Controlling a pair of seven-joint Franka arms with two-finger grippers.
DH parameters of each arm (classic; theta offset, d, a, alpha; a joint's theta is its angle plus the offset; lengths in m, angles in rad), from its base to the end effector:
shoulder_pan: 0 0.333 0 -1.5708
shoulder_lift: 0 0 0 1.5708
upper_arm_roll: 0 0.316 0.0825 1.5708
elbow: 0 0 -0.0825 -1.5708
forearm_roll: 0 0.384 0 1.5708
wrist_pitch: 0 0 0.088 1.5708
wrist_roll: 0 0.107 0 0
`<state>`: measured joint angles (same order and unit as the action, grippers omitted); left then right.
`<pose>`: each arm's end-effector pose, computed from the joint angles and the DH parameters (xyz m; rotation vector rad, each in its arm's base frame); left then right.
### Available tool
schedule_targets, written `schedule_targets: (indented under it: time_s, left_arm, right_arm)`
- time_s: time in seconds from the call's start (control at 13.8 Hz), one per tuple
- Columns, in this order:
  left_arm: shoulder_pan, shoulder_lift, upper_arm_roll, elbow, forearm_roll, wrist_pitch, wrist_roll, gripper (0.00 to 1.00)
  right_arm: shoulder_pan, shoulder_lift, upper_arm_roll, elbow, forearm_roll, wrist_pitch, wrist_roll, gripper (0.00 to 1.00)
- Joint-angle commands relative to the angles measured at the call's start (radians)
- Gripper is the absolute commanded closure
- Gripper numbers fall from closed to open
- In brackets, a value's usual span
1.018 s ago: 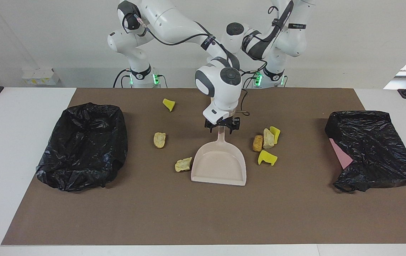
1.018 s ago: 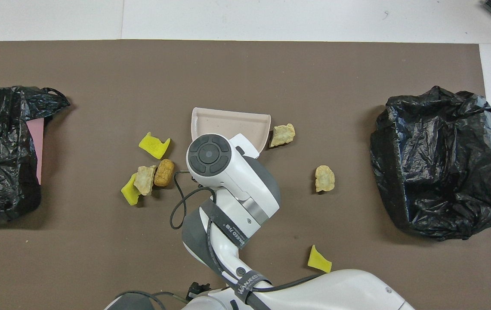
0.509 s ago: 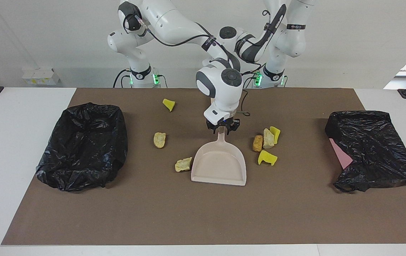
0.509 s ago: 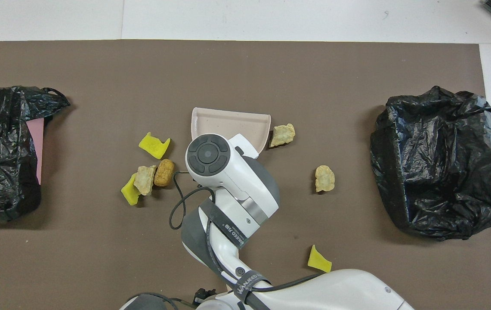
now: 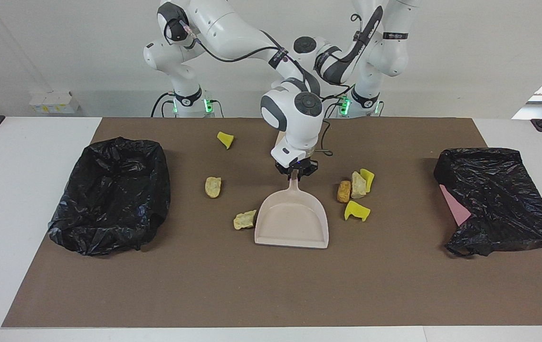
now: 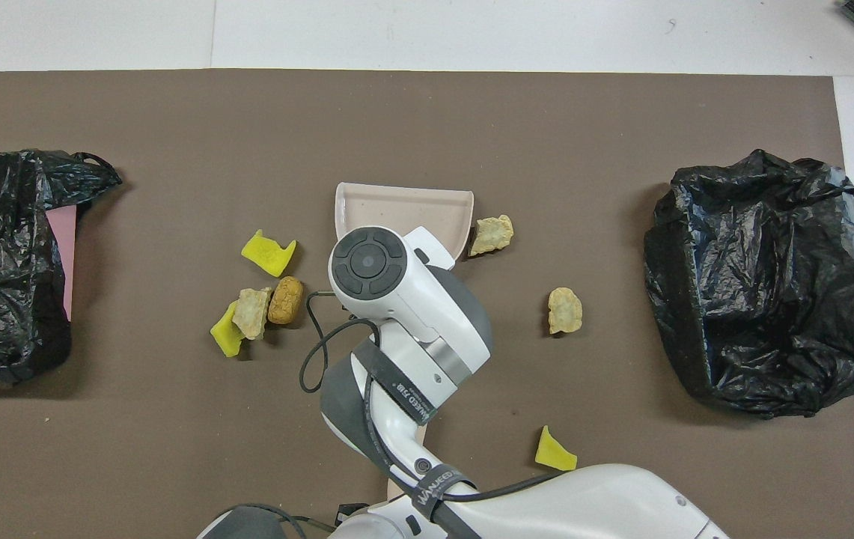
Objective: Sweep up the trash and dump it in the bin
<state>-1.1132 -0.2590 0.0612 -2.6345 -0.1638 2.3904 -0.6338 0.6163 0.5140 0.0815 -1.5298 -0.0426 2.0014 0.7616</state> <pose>0.2034 -0.3608 0.3343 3.0091 -0.4564 -0.1324 0.5356 0.4351 0.3564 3.1144 -0.0855 -0.0491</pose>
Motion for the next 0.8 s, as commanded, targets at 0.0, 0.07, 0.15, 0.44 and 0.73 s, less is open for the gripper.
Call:
schedule_targets:
  time_s: [0.0, 0.07, 0.15, 0.44, 0.73]
  left_arm:
    - [0.082, -0.068, 0.0, -0.006, 0.007, -0.082, 0.017, 1.0]
    - [0.104, -0.08, 0.002, -0.006, 0.021, -0.091, 0.048, 1.0]
    - [0.152, -0.086, 0.002, 0.004, 0.024, -0.115, 0.086, 1.0]
    - [0.357, -0.086, 0.005, 0.083, 0.035, -0.243, 0.291, 1.0]
    - [0.539, -0.065, 0.002, 0.169, 0.079, -0.339, 0.419, 1.0]
  right_arm:
    - [-0.018, -0.019, 0.001, 0.01, -0.014, -0.001, -0.126, 1.0]
    - [-0.024, -0.02, 0.001, 0.008, -0.016, 0.0, -0.184, 1.0]
    - [-0.032, -0.02, 0.003, 0.007, -0.02, 0.0, -0.256, 1.0]
    - [-0.052, -0.028, 0.001, -0.003, -0.032, -0.004, -0.578, 1.0]
    - [-0.098, -0.054, 0.001, -0.009, -0.075, -0.013, -0.858, 1.0]
